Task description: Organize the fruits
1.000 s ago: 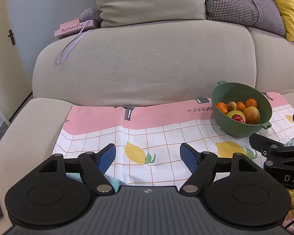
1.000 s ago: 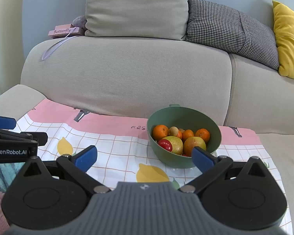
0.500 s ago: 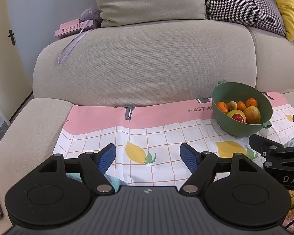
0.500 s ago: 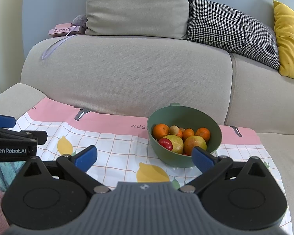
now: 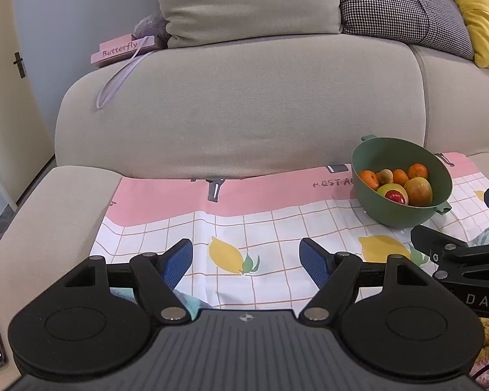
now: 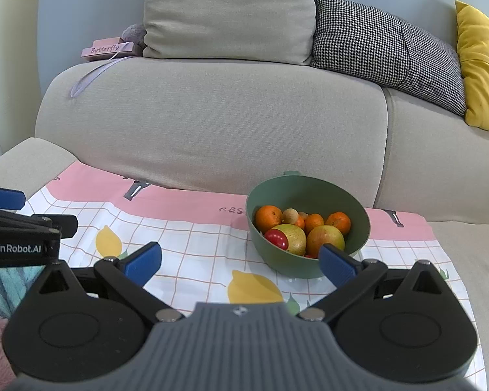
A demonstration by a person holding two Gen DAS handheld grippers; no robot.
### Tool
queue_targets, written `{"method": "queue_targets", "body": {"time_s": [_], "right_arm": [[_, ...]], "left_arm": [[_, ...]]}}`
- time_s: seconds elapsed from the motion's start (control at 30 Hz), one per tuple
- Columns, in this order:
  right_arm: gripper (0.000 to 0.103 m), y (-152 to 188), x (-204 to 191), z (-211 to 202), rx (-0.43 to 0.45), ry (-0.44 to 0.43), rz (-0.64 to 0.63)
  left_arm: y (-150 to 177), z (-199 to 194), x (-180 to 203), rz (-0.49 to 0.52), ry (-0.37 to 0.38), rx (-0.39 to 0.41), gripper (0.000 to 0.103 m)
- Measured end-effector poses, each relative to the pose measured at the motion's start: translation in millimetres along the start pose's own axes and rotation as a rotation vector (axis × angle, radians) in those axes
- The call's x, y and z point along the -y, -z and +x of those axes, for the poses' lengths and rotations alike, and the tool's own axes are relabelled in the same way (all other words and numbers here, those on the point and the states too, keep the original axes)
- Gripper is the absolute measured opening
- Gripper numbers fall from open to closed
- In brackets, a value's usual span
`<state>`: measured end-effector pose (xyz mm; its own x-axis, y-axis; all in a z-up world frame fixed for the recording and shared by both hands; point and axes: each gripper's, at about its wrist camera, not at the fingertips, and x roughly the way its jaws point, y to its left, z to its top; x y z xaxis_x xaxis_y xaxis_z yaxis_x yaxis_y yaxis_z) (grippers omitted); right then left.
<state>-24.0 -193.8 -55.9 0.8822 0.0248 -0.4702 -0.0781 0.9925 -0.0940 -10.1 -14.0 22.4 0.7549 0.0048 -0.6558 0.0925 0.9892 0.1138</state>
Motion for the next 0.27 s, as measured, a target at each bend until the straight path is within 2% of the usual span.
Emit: {"method": "queue_targets", "body": {"time_s": [0.27], "right_arm": [[0.099, 1.7, 0.7, 1.1, -0.002, -0.004, -0.002]], "left_arm": [[-0.4, -1.2, -0.5, -0.008, 0.005, 0.011, 0.087]]}}
